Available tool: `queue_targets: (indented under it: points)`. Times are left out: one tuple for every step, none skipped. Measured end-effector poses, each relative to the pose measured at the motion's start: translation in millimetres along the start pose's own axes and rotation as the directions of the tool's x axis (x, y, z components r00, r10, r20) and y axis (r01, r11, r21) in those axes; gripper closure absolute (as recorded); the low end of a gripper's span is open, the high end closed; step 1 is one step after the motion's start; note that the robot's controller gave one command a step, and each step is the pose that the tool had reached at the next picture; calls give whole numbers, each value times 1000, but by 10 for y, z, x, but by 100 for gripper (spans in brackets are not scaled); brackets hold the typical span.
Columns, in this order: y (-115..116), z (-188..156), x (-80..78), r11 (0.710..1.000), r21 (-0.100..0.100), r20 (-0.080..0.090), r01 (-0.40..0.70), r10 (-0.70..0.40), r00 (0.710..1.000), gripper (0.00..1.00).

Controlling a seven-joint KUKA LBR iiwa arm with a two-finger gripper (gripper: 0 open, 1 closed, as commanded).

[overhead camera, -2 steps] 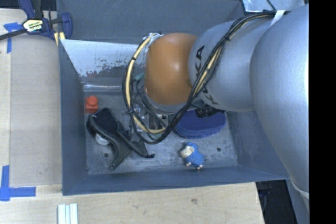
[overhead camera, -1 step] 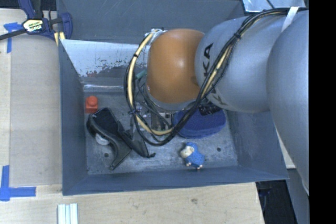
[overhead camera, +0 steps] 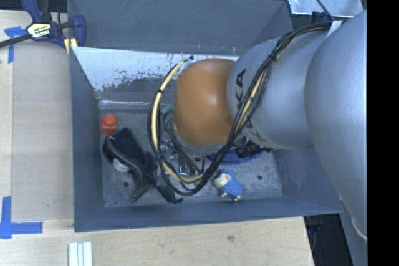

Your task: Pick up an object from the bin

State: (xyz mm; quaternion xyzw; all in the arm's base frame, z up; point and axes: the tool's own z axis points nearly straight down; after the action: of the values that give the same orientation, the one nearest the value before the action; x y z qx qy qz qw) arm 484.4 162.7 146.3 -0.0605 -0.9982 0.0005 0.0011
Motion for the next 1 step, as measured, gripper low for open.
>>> queue_targets:
  points:
    - [80,-512,-115,1000,-4,10,6,-6,1000,100]
